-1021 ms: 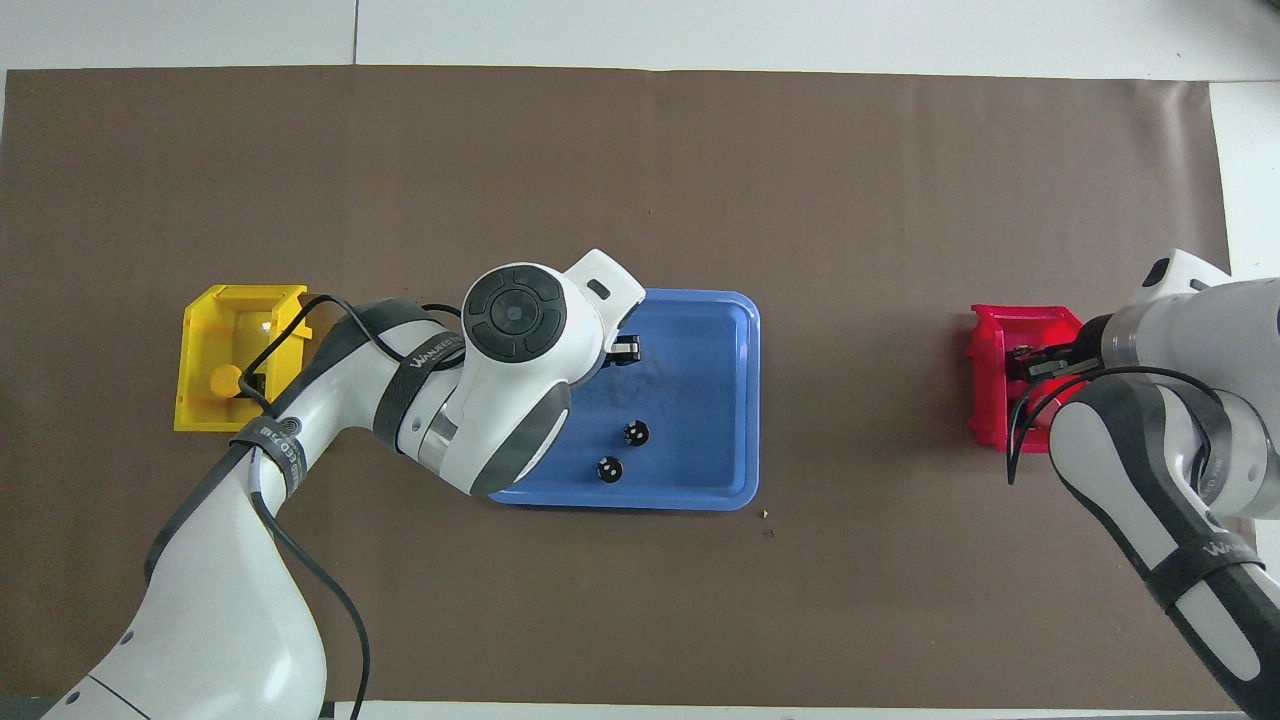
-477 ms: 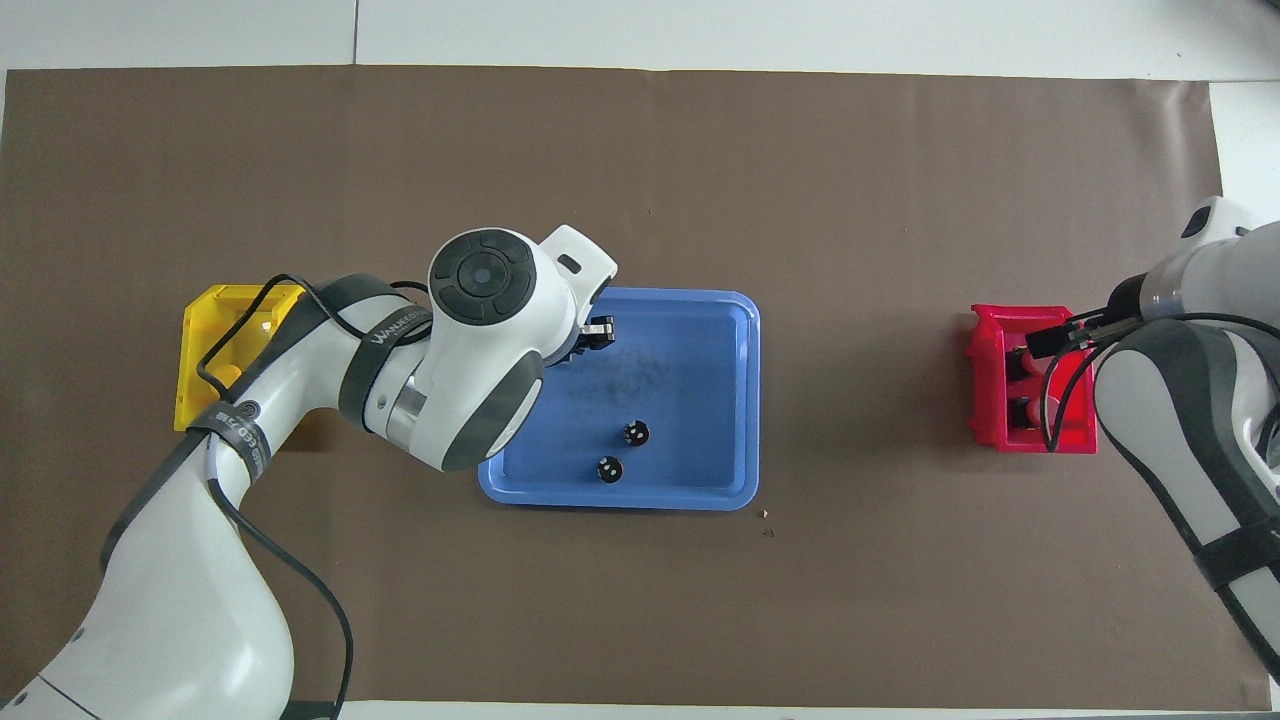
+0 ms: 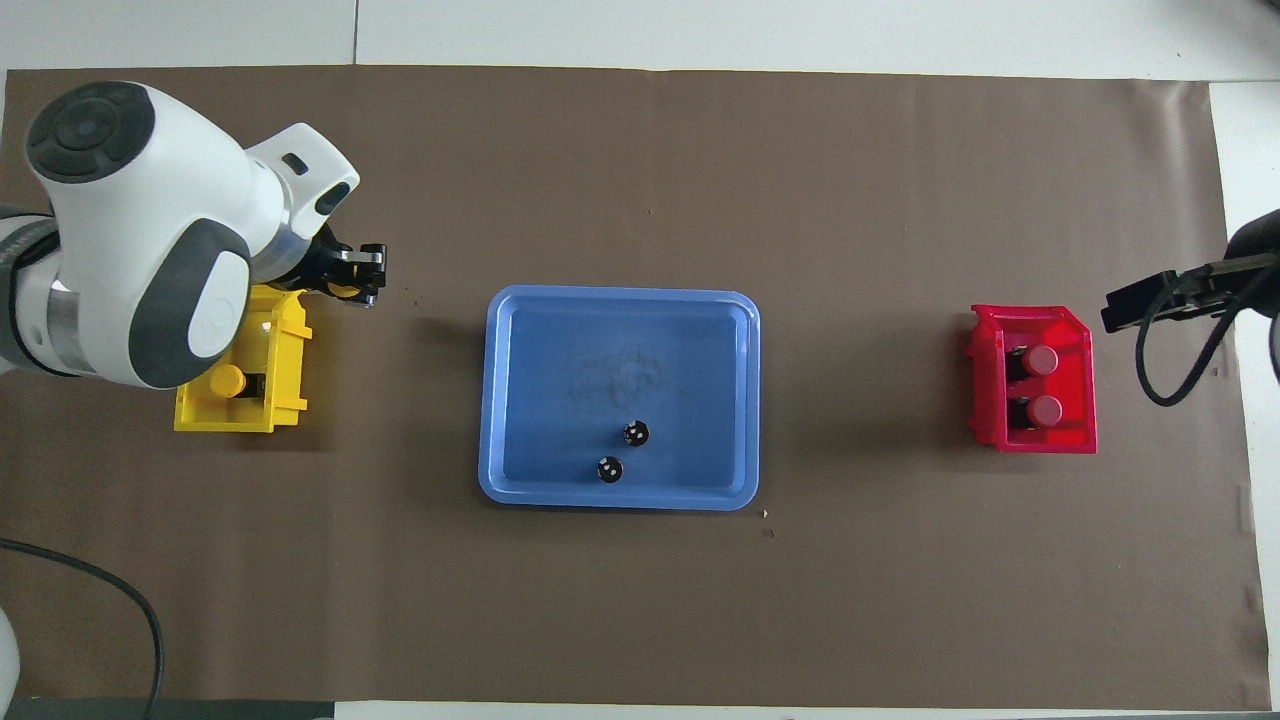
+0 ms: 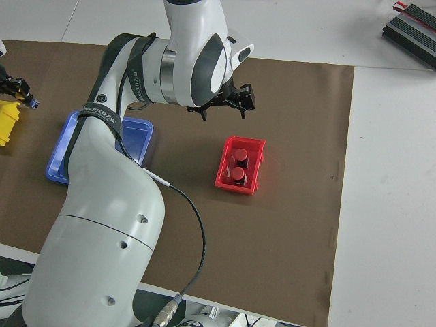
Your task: Sort red and yellow buttons by color
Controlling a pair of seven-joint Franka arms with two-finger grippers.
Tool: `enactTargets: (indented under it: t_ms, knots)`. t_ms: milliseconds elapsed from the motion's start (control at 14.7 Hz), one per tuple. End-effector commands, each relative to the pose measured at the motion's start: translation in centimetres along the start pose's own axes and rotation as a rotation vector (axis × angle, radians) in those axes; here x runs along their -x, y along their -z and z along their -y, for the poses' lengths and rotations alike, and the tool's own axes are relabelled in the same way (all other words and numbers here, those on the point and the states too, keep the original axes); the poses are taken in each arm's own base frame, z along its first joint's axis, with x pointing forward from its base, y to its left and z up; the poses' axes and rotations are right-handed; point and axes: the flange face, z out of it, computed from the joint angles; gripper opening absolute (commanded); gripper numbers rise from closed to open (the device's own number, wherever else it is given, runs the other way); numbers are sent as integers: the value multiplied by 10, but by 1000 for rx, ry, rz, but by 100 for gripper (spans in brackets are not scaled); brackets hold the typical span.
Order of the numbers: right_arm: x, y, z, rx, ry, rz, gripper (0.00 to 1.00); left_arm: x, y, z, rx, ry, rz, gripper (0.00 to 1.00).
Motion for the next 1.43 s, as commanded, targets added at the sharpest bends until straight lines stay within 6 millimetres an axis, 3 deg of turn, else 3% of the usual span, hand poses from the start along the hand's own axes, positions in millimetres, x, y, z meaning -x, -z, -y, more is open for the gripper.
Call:
enactTargets:
  t_ms: [0,204,409,545,749,1362]
  knots:
    - [14,34,-21,-14,-54,43,100,-1,-4,52,30,-33,17,1]
    - [21,37,-28,5,-70,66,100,-3,-3,100,78,-32,10,1]
    - [18,38,-29,13,-108,42,100,5,-12,111,79,-43,29,1]
    - [26,40,-42,11,-136,40,100,12,-18,129,79,-18,33,2]
    - [26,40,-44,10,-133,41,100,24,-32,146,75,-18,18,1]
    - [25,42,-31,4,-109,41,100,40,-68,144,67,-14,3,1]
